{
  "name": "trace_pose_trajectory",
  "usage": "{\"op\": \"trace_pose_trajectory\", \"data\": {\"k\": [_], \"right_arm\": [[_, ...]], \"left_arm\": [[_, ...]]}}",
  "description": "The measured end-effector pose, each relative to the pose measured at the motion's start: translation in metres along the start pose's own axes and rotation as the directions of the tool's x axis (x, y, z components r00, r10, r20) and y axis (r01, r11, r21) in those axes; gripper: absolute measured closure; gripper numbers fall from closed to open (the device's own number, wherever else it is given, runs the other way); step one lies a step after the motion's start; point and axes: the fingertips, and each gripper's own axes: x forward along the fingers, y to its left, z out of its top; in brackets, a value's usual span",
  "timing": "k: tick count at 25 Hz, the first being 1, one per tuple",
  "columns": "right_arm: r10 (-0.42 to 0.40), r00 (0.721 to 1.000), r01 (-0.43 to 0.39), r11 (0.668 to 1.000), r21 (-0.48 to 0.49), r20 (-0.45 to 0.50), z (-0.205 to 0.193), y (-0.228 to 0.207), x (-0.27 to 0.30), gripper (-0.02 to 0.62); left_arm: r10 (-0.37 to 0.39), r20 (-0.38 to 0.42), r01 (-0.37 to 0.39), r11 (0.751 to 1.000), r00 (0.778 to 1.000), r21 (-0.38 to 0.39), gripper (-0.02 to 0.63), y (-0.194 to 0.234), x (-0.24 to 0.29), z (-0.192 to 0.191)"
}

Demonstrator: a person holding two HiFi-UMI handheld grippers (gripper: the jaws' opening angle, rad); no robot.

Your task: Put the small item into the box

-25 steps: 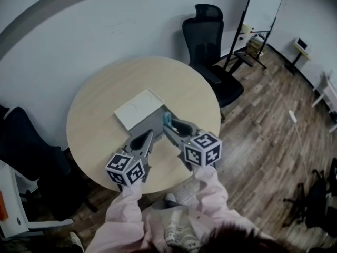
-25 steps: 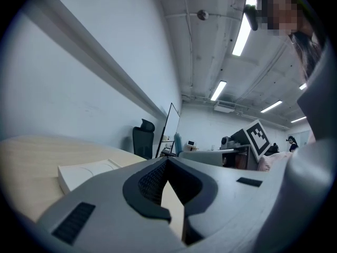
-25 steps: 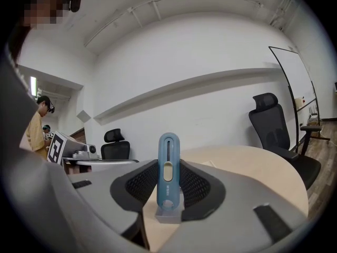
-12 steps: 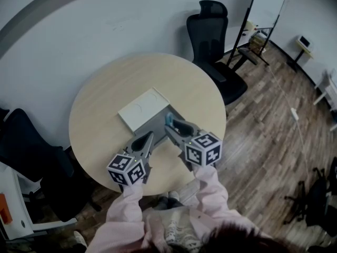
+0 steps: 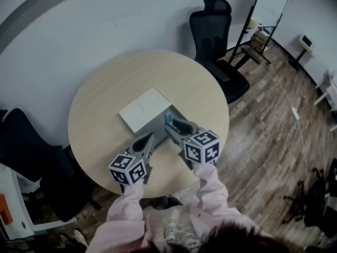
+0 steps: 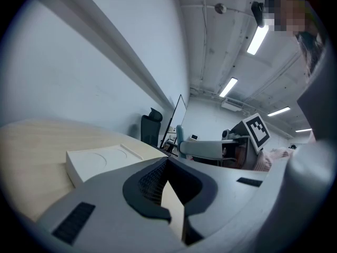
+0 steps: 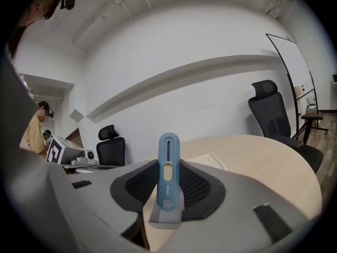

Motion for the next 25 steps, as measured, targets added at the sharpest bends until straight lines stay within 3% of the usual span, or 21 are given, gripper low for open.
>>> {"op": "trace_pose_trajectory", "data": {"k": [25], "right_arm": [[0.037, 0.975, -0.043, 0.999, -0.020, -0.219, -0.048, -0.033, 0.061, 0.466]], "left_arm": [[0.062, -0.080, -0.072, 0.989, 0.995, -0.129, 0.595, 0.051, 0.023, -0.038]]}}
